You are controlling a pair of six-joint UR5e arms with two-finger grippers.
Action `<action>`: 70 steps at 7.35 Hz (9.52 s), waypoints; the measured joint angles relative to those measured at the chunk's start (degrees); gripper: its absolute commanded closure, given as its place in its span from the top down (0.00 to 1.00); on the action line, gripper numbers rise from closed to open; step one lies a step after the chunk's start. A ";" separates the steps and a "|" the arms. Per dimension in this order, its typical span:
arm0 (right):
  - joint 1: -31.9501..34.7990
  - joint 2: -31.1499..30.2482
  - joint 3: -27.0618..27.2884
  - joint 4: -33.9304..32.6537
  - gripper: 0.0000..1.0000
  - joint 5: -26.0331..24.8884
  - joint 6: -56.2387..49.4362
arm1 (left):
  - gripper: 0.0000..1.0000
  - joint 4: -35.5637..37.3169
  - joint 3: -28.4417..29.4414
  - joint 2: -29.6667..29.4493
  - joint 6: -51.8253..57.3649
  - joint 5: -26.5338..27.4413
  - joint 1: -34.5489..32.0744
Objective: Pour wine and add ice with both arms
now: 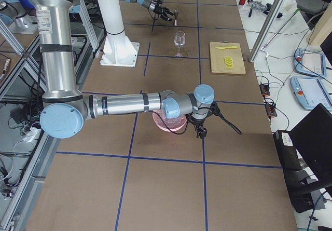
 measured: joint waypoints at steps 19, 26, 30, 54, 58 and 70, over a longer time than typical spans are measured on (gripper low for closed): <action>0.01 0.34 0.11 0.35 1.00 -0.13 -0.02 | 0.00 -0.26 4.87 -4.30 0.92 -1.37 -4.91; 0.02 0.80 1.49 0.35 1.00 -0.13 0.03 | 0.00 -0.88 -1.12 -8.78 11.35 -7.90 -13.12; -0.01 0.51 3.91 0.35 1.00 0.12 1.49 | 0.00 -0.50 -2.79 -20.94 32.70 -9.37 -13.27; -1.02 1.28 4.27 2.98 1.00 -0.30 21.72 | 0.00 12.52 -2.93 -39.11 119.99 -15.99 -14.48; -1.02 1.28 4.60 2.99 1.00 -0.24 21.72 | 0.00 15.92 -2.96 -41.01 130.13 -13.83 -14.35; -2.98 -1.69 9.11 8.69 1.00 -0.49 38.43 | 0.00 -2.40 -5.48 -19.57 45.87 -24.87 -17.52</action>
